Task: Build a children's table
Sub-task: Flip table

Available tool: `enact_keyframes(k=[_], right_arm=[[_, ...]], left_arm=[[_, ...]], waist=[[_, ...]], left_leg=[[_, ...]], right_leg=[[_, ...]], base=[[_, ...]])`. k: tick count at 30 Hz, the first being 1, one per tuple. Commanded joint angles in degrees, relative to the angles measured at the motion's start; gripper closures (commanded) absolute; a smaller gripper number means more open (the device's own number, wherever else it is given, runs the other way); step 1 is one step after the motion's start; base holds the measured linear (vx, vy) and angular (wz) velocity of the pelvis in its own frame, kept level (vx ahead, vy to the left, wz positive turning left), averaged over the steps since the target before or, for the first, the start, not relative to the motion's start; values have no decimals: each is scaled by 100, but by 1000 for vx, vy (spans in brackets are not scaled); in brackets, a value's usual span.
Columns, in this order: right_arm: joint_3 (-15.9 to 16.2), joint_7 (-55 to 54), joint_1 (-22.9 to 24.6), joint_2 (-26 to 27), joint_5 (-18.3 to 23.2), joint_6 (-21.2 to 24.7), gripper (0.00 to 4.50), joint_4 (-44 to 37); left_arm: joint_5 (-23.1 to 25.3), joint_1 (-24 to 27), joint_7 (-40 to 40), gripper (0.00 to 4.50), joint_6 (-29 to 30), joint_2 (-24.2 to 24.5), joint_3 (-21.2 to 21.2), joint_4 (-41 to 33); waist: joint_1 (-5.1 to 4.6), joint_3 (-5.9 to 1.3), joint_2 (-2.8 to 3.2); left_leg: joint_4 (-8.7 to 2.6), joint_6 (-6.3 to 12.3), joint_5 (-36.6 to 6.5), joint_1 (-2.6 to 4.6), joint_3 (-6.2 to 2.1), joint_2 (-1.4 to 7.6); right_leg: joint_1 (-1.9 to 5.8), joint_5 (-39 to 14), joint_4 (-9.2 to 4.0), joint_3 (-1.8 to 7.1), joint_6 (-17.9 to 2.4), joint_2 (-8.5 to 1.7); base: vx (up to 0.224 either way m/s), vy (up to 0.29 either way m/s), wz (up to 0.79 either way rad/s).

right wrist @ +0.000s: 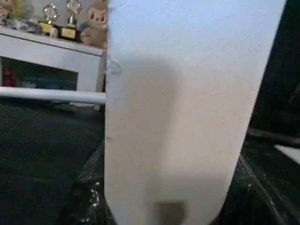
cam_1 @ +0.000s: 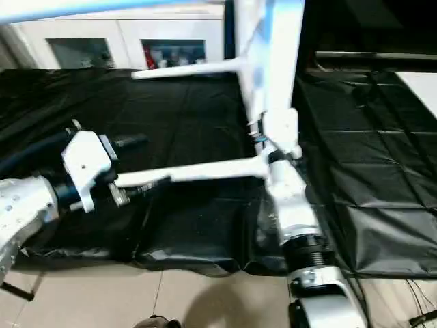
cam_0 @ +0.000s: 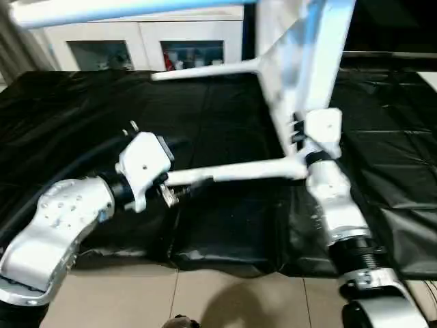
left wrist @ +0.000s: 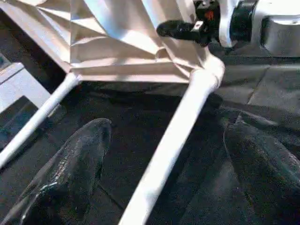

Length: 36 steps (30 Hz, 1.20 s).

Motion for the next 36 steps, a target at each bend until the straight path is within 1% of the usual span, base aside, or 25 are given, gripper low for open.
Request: enact_keyframes(k=[1,2,5,6,7,14,16,17,18,19,20,21,22,23,24,25,26,27,28,29,30,31,33,34,36], right_arm=[[81,-146,-279,-358,-707,-391,284,-464],[101,-141,-296,-409,-746,-425,284,-493],[185,-59,-347,-585,-800,-565,284,-555],[200,-33,-366,-648,-808,-596,284,-569],[224,-14,-399,-742,-862,-670,284,-607],[228,171,-583,-1106,-920,-926,284,-733],[204,237,-649,-1198,-883,-961,284,-746],[204,237,-649,-1198,-883,-961,284,-746],[198,274,-713,-1278,-855,-1011,284,-748],[199,276,-718,-1283,-853,-1017,284,-748],[205,324,-765,-1332,-820,-1084,284,-759],[207,332,-771,-1337,-814,-1093,284,-761],[213,376,-808,-1374,-794,-1148,284,-774],[213,376,-808,-1374,-794,-1148,284,-774],[217,400,-832,-1396,-796,-1184,284,-778],[226,428,-869,-1428,-796,-1219,284,-793],[226,430,-871,-1429,-795,-1220,284,-795],[234,454,-899,-1445,-791,-1221,284,-809],[240,472,-924,-1451,-788,-1216,284,-831],[244,487,-944,-1455,-784,-1219,284,-841],[246,494,-957,-1455,-784,-1217,284,-858],[255,520,-1007,-1455,-784,-1209,284,-921],[264,546,-1069,-1451,-778,-1217,284,-978],[266,550,-1079,-1450,-778,-1218,284,-984],[295,614,-1169,-1458,-758,-1291,284,-1044]], left_arm=[[-15,-195,39,21,40,50,133,-186],[-31,-252,52,21,38,45,169,-208],[-82,-472,89,21,43,0,275,-260],[-117,-557,105,21,28,-32,320,-291],[-173,-667,128,21,29,-59,383,-345],[-462,-1264,277,21,-47,-201,751,-446],[-499,-1542,385,4,-169,-270,906,-443],[-499,-1542,385,0,-169,-270,906,-443],[-245,-1765,497,0,-325,-195,952,-376],[-221,-1779,504,0,-335,-186,952,-369],[203,-1974,671,0,-647,-66,957,-203],[266,-2001,700,0,-701,-51,958,-175],[753,-2201,969,0,-1045,69,969,35],[753,-2201,969,0,-1045,69,969,35],[1063,-2327,1163,0,-1173,166,968,193],[1758,-2474,1527,0,-1263,464,845,545],[1794,-2480,1544,0,-1270,481,837,567],[2072,-2533,1694,0,-1318,600,777,803],[2214,-2548,1807,0,-1291,650,750,910],[2341,-2563,1886,0,-1299,671,736,1003],[2417,-2573,1919,0,-1310,704,711,1068],[2711,-2615,2034,0,-1367,830,610,1321],[2980,-2675,2161,0,-1505,924,526,1650],[3015,-2684,2181,0,-1518,936,514,1698],[3232,-2789,2293,0,-1769,994,426,2252]], waist=[[-21,-426,-80],[-17,-425,-81],[-26,-421,-99],[-34,-423,-113],[-25,-431,-112],[-43,-439,-132],[-34,-452,-130],[-41,-447,-135],[-44,-442,-164],[-31,-452,-144],[-42,-447,-150],[-36,-453,-143],[-42,-440,-166],[-33,-443,-149],[-41,-447,-148],[-38,-448,-151],[-40,-452,-144],[-42,-449,-143],[-37,-452,-163],[-35,-457,-153],[-35,-457,-149],[-24,-467,-143],[-16,-473,-142],[-14,-482,-136],[-13,-501,-140]], left_leg=[[-294,-39,-677,206,-46,165],[-295,-43,-709,214,-44,167],[-291,-60,-653,185,-48,159],[-282,-41,-583,168,-46,150],[-266,-29,-573,183,-38,148],[-234,67,-416,156,-35,133],[-213,113,-377,169,-30,136],[-212,129,-368,155,-34,132],[-206,163,-358,145,-30,130],[-198,177,-339,157,-37,140],[-194,197,-331,145,-35,136],[-184,201,-340,145,-37,139],[-191,216,-335,137,-37,141],[-190,204,-369,143,-41,148],[-187,191,-342,142,-41,144],[-186,185,-347,141,-46,152],[-176,183,-347,144,-51,147],[-183,164,-337,149,-47,142],[-188,142,-343,146,-49,151],[-189,140,-323,149,-53,156],[-186,149,-308,150,-52,159],[-175,177,-274,149,-52,154],[-168,211,-225,142,-54,146],[-163,218,-205,140,-56,148],[-130,277,-60,115,-56,134]], right_leg=[[234,155,-355,184,-785,-215],[231,113,-361,186,-787,-217],[256,105,-351,182,-774,-218],[270,142,-348,181,-762,-222],[260,135,-350,184,-763,-222],[281,261,-327,175,-840,-205],[275,382,-315,173,-889,-200],[284,399,-312,170,-901,-195],[290,409,-318,171,-905,-193],[289,387,-309,169,-893,-201],[289,392,-311,169,-890,-197],[295,357,-310,170,-853,-201],[288,322,-329,170,-842,-202],[284,278,-328,169,-826,-200],[287,307,-319,167,-825,-201],[282,298,-315,164,-810,-196],[280,286,-313,163,-786,-191],[270,270,-315,163,-793,-198],[279,264,-303,164,-827,-214],[277,293,-296,162,-849,-220],[269,319,-298,161,-870,-217],[263,396,-291,159,-930,-219],[258,472,-280,159,-980,-221],[259,530,-266,156,-1016,-225],[257,751,-239,157,-1055,-212]], base=[[0,0,0],[0,0,0],[0,0,0],[0,0,0],[0,0,0],[0,0,0],[0,0,0],[0,0,0],[0,0,0],[0,0,0],[0,0,0],[0,0,0],[0,0,0],[0,0,0],[0,0,0],[0,0,0],[0,0,0],[0,0,0],[0,0,0],[0,0,0],[0,0,0],[0,0,0],[0,0,0],[0,0,0],[0,0,0]])
